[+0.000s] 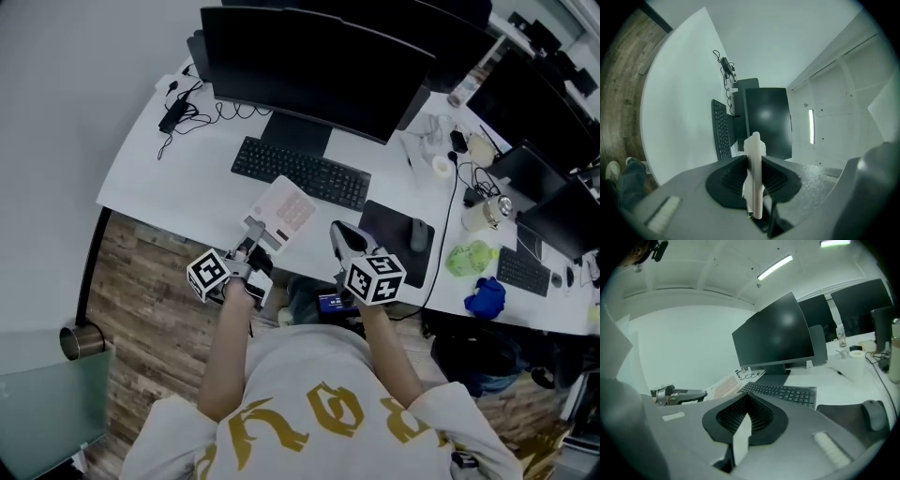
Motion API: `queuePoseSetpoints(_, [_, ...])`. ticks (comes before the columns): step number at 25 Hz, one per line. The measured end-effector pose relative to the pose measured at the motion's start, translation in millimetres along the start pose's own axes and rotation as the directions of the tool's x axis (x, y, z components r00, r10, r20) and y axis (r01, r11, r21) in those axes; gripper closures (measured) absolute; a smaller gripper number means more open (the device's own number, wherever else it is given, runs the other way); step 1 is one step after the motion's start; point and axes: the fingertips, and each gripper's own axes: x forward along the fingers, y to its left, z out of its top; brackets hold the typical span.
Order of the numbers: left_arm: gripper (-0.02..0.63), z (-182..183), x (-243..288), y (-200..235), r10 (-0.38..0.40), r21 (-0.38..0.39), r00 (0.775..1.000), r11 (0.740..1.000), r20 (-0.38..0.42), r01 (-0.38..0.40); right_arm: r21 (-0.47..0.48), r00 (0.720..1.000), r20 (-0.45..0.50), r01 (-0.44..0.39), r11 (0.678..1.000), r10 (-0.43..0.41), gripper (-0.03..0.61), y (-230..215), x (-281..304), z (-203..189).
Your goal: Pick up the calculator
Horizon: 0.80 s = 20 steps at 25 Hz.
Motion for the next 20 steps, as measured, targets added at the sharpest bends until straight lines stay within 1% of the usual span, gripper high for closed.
queuePoseSetpoints(4, [0.543, -2.5, 4.5, -8.5, -0.028, -0.012, 1.0, 1.0, -0.011, 0.028, -0.002, 1.0, -0.012, 0.025, 1.0, -0.025, 0.555, -7.7, 1.0, -0.3])
queuePoseSetpoints(12, [0.543, -1.1, 3.6, -11.7, -0.039, -0.031, 0.999, 0.999, -0.001, 0.039, -0.015, 0.999, -0.022, 0.028, 0.999, -0.029, 0.555, -6.2, -0.9, -3.0])
queuePoseSetpoints(17, [0.543, 2.2, -0.5, -5.7, -0.027, -0.037, 0.999, 0.999, 0.018, 0.028, -0.021, 0.999, -0.026, 0.034, 0.999, -0.034, 0.555, -8.6, -1.9, -3.2])
queuePoseSetpoints(20, [0.543, 2.3, 0.7, -11.8, -0.044, -0.045, 0.999, 0.998, 0.022, 0.045, -0.025, 0.999, -0.026, 0.03, 0.999, -0.03, 0.555, -7.7, -0.8, -2.3])
